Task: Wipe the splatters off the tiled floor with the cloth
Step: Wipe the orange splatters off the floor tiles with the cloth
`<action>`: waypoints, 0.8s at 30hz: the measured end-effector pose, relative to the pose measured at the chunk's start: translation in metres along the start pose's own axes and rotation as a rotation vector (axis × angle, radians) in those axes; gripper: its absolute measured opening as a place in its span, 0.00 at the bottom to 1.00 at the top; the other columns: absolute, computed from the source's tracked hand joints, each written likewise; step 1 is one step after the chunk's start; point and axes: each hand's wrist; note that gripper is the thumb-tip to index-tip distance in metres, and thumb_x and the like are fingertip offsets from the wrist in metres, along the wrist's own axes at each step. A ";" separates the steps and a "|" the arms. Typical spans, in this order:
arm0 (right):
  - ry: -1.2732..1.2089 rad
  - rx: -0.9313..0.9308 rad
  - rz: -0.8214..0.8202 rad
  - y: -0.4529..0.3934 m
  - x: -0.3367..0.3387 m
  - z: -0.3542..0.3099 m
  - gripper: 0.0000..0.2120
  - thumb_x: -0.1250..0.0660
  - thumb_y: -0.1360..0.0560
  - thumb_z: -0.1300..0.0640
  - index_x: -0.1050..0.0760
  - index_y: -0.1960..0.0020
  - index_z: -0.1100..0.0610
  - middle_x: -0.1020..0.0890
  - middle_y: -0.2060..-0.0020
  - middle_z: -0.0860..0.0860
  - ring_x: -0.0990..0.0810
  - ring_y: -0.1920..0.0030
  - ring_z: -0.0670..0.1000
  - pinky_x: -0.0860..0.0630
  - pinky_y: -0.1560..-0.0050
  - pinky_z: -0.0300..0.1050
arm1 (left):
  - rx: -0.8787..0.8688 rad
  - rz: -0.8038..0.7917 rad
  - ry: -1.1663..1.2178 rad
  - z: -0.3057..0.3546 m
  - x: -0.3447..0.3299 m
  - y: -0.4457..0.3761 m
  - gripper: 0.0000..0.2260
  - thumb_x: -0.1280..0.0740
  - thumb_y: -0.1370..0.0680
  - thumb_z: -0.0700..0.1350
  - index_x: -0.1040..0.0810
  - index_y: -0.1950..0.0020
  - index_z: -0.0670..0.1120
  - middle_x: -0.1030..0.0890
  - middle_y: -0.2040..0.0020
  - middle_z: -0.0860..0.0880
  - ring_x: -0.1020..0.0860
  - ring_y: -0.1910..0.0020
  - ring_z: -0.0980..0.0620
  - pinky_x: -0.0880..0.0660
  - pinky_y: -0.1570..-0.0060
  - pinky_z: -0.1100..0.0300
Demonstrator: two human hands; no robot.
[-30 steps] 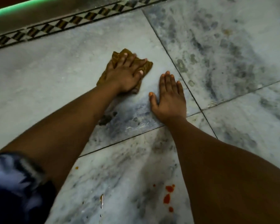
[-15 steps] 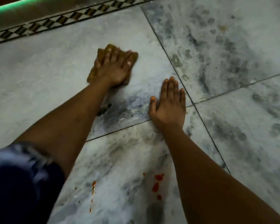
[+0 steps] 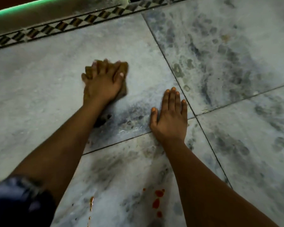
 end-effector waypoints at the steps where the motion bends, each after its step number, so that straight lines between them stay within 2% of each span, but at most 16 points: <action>1: -0.003 -0.001 0.005 0.000 0.000 0.000 0.33 0.56 0.24 0.45 0.53 0.24 0.61 0.50 0.24 0.58 0.53 0.24 0.54 0.59 0.26 0.50 | 0.035 -0.020 0.038 0.012 0.000 -0.015 0.22 0.52 0.20 0.60 0.46 0.26 0.62 0.48 0.22 0.51 0.55 0.24 0.43 0.56 0.31 0.34; 3: -0.002 -0.009 0.008 0.001 0.000 0.000 0.34 0.55 0.24 0.45 0.52 0.24 0.61 0.49 0.24 0.58 0.52 0.24 0.54 0.59 0.26 0.50 | 0.009 -0.061 0.050 0.042 -0.005 -0.028 0.23 0.51 0.20 0.60 0.47 0.25 0.62 0.50 0.22 0.51 0.56 0.24 0.41 0.56 0.31 0.33; 5: 0.000 -0.012 0.004 0.000 0.000 0.000 0.34 0.55 0.25 0.45 0.52 0.24 0.61 0.49 0.24 0.58 0.52 0.24 0.54 0.58 0.26 0.50 | -0.093 -0.074 -0.013 0.062 -0.013 -0.013 0.24 0.50 0.21 0.61 0.49 0.25 0.62 0.50 0.22 0.52 0.55 0.24 0.41 0.53 0.32 0.34; 9: 0.021 -0.008 -0.041 0.000 0.002 0.000 0.34 0.57 0.25 0.45 0.55 0.23 0.60 0.52 0.23 0.57 0.56 0.24 0.53 0.61 0.26 0.49 | -0.313 -0.037 -0.123 0.036 -0.016 0.059 0.28 0.53 0.26 0.66 0.47 0.26 0.64 0.46 0.23 0.55 0.50 0.24 0.44 0.43 0.35 0.41; 11: 0.022 -0.003 -0.057 0.000 0.003 0.001 0.34 0.58 0.25 0.44 0.57 0.23 0.60 0.54 0.23 0.56 0.57 0.24 0.52 0.62 0.26 0.49 | -0.311 0.011 -0.093 0.004 -0.008 0.082 0.29 0.54 0.28 0.67 0.42 0.27 0.63 0.42 0.24 0.55 0.47 0.25 0.46 0.40 0.38 0.44; 14: 0.022 -0.001 -0.063 0.000 0.002 0.002 0.34 0.59 0.25 0.44 0.58 0.23 0.60 0.55 0.23 0.57 0.58 0.24 0.53 0.62 0.26 0.49 | -0.207 0.080 -0.047 -0.029 -0.002 0.066 0.25 0.50 0.25 0.63 0.37 0.28 0.61 0.37 0.25 0.53 0.43 0.27 0.43 0.39 0.40 0.43; 19: 0.003 0.006 -0.053 0.000 0.003 0.002 0.32 0.52 0.20 0.46 0.57 0.23 0.61 0.54 0.23 0.57 0.57 0.24 0.53 0.62 0.26 0.50 | -0.083 0.130 -0.001 0.004 -0.004 0.011 0.21 0.45 0.22 0.55 0.34 0.29 0.57 0.32 0.29 0.48 0.36 0.31 0.41 0.38 0.38 0.40; 22: 0.008 0.004 -0.065 0.001 0.005 0.001 0.32 0.52 0.20 0.46 0.57 0.23 0.61 0.55 0.23 0.57 0.58 0.24 0.53 0.62 0.26 0.50 | -0.154 0.122 -0.015 0.013 -0.003 0.025 0.21 0.45 0.23 0.52 0.32 0.30 0.55 0.28 0.32 0.48 0.32 0.35 0.41 0.36 0.43 0.44; 24: 0.011 0.000 -0.070 0.000 0.005 0.001 0.32 0.51 0.20 0.46 0.57 0.23 0.61 0.55 0.23 0.57 0.57 0.24 0.53 0.62 0.26 0.49 | -0.180 0.108 -0.036 0.014 -0.003 0.048 0.19 0.43 0.22 0.51 0.32 0.30 0.56 0.29 0.31 0.49 0.34 0.33 0.42 0.36 0.43 0.44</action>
Point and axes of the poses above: each hand's wrist, its own y-axis away from the middle knuckle, its own x-axis out of the back of the hand, z = x × y
